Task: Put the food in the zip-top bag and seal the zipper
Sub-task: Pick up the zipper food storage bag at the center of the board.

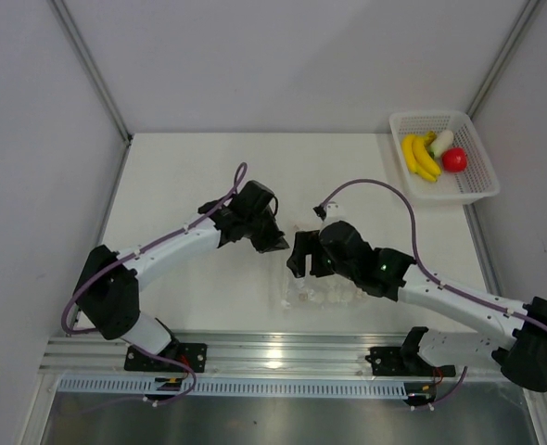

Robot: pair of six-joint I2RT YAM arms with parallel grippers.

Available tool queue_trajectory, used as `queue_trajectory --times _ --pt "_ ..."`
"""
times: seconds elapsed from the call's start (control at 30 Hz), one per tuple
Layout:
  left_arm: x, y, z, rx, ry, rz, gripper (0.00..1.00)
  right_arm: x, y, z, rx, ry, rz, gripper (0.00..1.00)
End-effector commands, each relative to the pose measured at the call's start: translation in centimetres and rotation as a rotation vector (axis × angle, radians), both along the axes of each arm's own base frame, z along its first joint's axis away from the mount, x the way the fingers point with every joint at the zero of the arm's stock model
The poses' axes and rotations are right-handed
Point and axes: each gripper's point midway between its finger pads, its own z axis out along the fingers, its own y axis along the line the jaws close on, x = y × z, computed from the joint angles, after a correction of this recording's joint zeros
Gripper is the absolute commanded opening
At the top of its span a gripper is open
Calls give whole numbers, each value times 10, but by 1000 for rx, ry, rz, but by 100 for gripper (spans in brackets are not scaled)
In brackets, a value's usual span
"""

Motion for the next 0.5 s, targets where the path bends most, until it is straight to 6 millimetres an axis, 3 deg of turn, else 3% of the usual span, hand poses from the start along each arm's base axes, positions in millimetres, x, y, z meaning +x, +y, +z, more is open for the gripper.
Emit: queue_trajectory --times 0.0,0.47 --pt "-8 -6 22 -50 -3 53 1 9 17 12 25 -49 -32 84" --pt "-35 -19 31 -145 50 12 1 6 22 -17 -41 -94 -94 67"
